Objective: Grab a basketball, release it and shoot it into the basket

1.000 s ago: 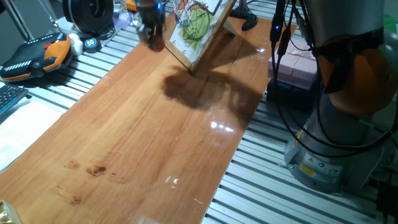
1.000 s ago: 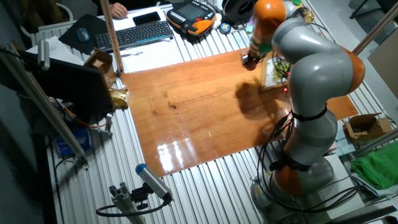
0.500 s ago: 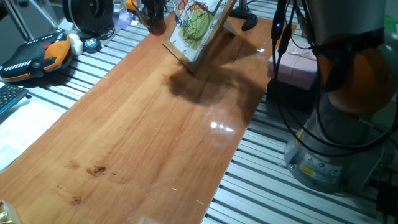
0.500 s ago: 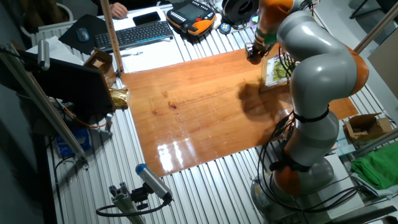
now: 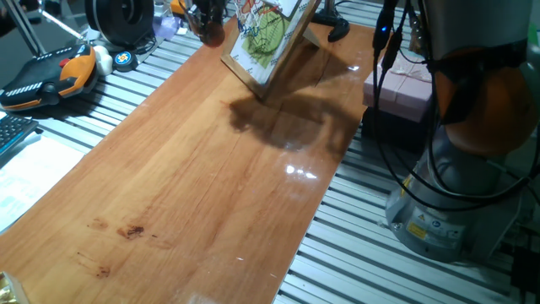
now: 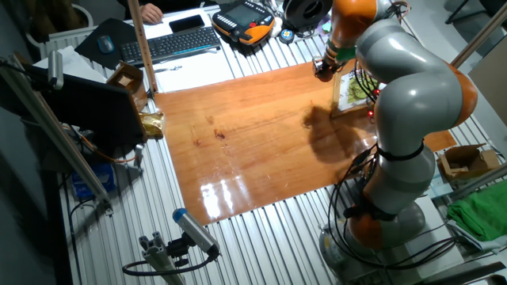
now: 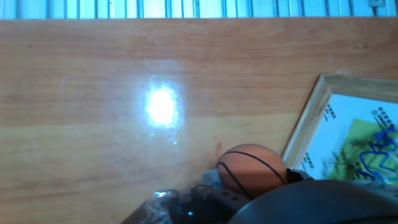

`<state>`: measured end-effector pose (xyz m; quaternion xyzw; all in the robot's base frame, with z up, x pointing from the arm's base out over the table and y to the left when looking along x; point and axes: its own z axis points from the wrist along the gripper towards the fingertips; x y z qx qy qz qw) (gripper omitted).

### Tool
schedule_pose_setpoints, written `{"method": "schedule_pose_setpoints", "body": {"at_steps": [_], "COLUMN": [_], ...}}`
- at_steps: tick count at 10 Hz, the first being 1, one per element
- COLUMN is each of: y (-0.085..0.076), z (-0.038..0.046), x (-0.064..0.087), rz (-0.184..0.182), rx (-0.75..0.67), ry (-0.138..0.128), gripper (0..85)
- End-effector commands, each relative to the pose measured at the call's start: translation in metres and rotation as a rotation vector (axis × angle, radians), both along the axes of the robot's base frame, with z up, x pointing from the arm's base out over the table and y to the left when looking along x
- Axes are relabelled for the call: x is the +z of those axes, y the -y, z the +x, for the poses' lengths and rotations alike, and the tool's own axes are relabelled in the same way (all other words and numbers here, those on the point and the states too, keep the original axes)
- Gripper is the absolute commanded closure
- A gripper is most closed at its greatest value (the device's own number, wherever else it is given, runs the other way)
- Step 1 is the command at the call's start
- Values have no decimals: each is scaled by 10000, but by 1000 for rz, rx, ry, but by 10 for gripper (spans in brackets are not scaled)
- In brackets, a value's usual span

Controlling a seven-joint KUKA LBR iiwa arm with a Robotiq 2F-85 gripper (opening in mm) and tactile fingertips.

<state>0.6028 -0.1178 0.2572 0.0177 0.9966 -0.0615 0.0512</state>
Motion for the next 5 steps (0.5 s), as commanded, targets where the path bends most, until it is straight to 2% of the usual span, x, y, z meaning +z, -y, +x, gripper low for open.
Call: {"method": "schedule_pose_setpoints", "body": {"at_steps": [1,2,3,4,5], "y": [38,117,181,258,335], "z": [-26,-76,-118,-144,-150], "x": [210,375,498,610,708], "rz": [7,22,14,11,29], "rx": [-8,-12,-5,9,15], "ry": [-9,-18,-27,-38,-49], "gripper": [843,843,843,843,843]}}
